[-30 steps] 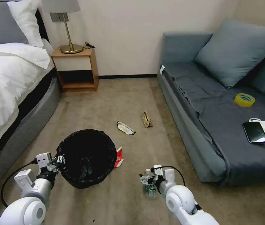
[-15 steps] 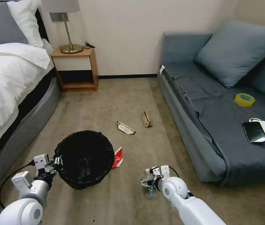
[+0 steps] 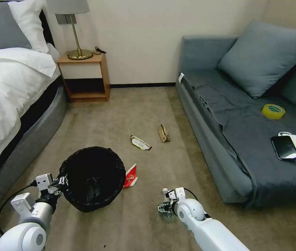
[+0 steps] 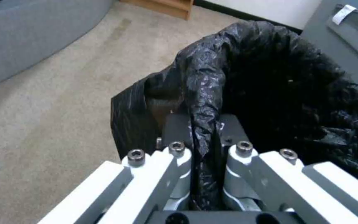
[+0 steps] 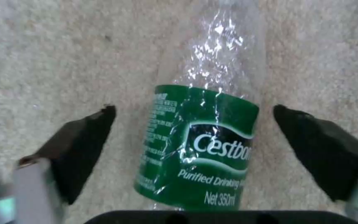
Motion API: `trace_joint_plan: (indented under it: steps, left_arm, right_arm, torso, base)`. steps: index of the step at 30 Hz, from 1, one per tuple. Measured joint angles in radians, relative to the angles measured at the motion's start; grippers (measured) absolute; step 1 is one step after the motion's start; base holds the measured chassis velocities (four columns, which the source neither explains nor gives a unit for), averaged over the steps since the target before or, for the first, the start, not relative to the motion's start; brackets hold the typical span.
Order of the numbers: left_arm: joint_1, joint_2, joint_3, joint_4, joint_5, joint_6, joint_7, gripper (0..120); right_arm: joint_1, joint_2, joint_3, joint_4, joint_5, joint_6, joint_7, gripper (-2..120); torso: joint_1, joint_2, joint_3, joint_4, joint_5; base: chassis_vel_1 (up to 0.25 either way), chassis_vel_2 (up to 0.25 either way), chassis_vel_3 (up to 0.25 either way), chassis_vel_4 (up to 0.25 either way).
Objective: Pick up the trash bin, then pick up the garbage on the floor and place it into the trash bin.
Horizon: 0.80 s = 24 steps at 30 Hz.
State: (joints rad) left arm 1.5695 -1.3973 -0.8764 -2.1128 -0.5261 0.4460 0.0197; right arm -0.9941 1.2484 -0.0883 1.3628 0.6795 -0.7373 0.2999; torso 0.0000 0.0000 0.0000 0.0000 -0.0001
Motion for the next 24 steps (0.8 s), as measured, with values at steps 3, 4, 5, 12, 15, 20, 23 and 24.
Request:
trace_joint_plan:
  steps: [3,4,5,12,15,20,23,24]
  left_arm:
    - [0.0,0.0,-0.002,0.004,0.0,-0.003,0.002,5]
    - [0.0,0.0,-0.003,0.007,0.0,-0.004,0.004,5]
    - [0.0,0.0,-0.003,0.008,0.001,-0.005,0.004,5]
    - [-0.001,-0.001,-0.003,0.019,0.003,-0.012,0.006,5]
    - [-0.002,-0.002,-0.001,0.022,0.005,-0.014,0.008,5]
    - [-0.002,-0.002,0.0,0.024,0.005,-0.016,0.01,5]
    - [-0.003,-0.002,-0.001,0.024,0.006,-0.016,0.01,5]
    - [-0.003,-0.002,-0.001,0.024,0.006,-0.016,0.01,5]
  right_arm:
    - [0.005,0.005,0.0,-0.017,-0.009,0.0,-0.012,90]
    - [0.008,0.009,0.0,-0.029,-0.016,0.001,-0.019,83]
    - [0.009,0.011,0.002,-0.037,-0.022,0.001,-0.024,78]
    - [0.009,0.017,0.016,-0.058,-0.038,0.001,-0.039,57]
    - [0.007,0.02,0.025,-0.065,-0.045,0.003,-0.044,46]
    - [0.002,0.022,0.034,-0.063,-0.047,0.004,-0.047,33]
    - [-0.003,0.02,0.038,-0.045,-0.044,0.004,-0.044,23]
    - [-0.003,0.02,0.038,-0.045,-0.044,0.004,-0.044,23]
  torso:
    - [0.0,0.0,0.0,0.0,0.0]
    - [0.0,0.0,0.0,0.0001,0.0001]
    - [0.0,0.0,0.0,0.0,0.0]
    - [0.0,0.0,0.0,0.0,0.0]
    - [0.0,0.0,0.0,-0.0001,-0.0004]
    - [0.0,0.0,0.0,0.0,0.0]
    - [0.0,0.0,0.0,0.0,0.0001]
    - [0.0,0.0,0.0,0.0,0.0001]
  base:
    - [0.0,0.0,0.0,0.0]
    - [0.0,0.0,0.0,0.0]
    - [0.0,0.0,0.0,0.0]
    - [0.0,0.0,0.0,0.0]
    - [0.0,0.0,0.0,0.0]
    - [0.0,0.0,0.0,0.0]
    - [0.0,0.0,0.0,0.0]
    - [0.0,0.0,0.0,0.0]
